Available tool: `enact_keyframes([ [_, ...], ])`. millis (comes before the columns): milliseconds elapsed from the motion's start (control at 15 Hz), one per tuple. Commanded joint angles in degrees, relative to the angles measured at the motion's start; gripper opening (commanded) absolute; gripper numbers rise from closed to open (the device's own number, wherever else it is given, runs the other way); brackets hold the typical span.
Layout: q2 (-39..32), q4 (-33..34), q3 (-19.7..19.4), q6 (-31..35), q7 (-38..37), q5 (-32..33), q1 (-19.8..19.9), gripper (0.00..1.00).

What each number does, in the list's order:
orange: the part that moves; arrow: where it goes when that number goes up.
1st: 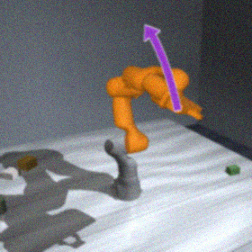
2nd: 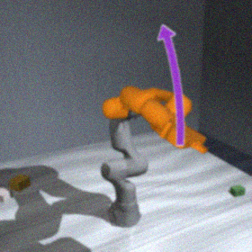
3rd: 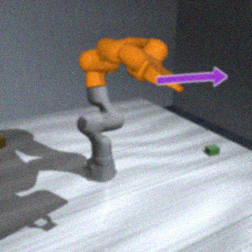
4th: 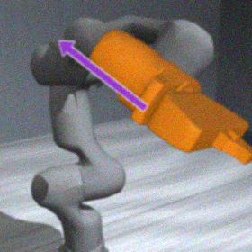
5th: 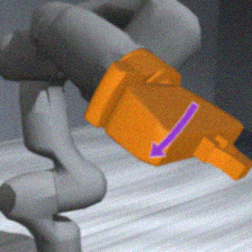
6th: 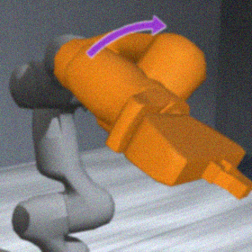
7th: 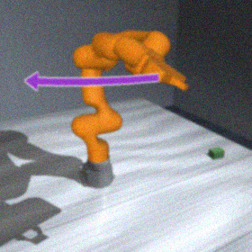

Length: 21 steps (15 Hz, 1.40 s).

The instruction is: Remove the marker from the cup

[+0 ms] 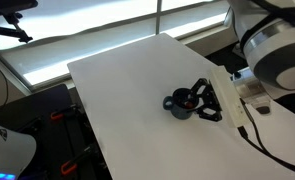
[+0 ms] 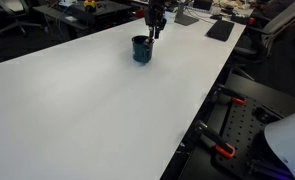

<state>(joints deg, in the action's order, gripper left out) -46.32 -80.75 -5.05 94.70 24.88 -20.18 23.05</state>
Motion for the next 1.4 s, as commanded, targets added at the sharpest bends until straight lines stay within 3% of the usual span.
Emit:
enact_keyframes([
  [0,0.45,-0.25,0.9,0.4,0.79,1.38,0.51,0.04],
  [67,0.46,-0.28,0.89,0.44,0.79,1.37,0.51,0.0],
  [400,0.51,-0.41,0.86,0.45,0.92,1.62,0.41,0.0],
  [533,0.72,-0.54,0.86,0.62,0.93,1.65,0.39,0.28],
  [1133,-0.32,1.69,0.65,0.98,0.13,2.97,0.5,0.97],
  [1333,-0.57,2.69,0.61,1.09,-0.23,3.39,0.48,1.0],
])
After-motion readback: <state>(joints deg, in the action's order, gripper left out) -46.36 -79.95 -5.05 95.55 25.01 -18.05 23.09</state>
